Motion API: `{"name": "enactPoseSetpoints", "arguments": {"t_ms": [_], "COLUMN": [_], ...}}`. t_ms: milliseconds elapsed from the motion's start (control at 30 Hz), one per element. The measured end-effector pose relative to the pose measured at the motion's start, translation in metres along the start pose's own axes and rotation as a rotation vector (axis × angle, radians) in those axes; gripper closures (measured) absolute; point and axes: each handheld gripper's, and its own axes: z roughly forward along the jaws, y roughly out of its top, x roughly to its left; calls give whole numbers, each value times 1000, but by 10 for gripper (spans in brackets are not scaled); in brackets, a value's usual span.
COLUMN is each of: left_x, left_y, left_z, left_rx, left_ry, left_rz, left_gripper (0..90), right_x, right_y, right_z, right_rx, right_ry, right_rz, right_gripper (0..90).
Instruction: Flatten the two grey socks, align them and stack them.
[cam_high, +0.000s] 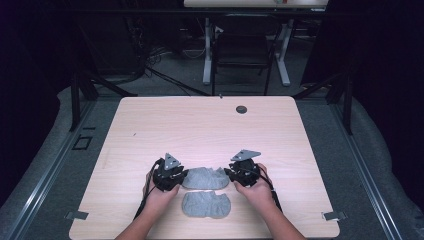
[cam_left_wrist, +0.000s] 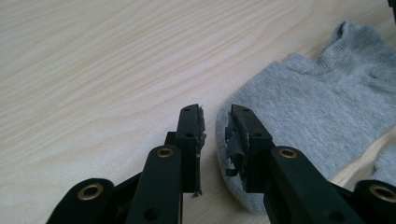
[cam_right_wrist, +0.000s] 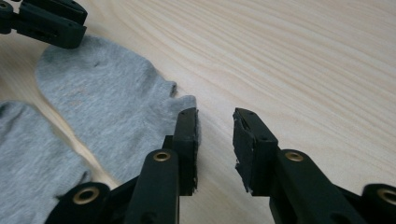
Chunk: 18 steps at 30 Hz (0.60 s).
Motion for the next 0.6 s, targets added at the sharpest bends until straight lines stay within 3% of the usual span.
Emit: {"name": "enactPoseSetpoints", "arguments": {"t_ms": [267, 600], "left_x": [-1, -1], "left_y": [0, -1], "left_z": [6, 6], "left_rx": [27, 47], "left_ry": [-12, -6], "left_rz": [4, 25], "left_gripper": [770, 845], "right_x": [1, 3], "right_y": [-2, -4], "right_z": [11, 17], "right_rx": [26, 76], "right_ry": [53, 67], "right_rz": [-2, -9], "right_gripper": [678, 864]}}
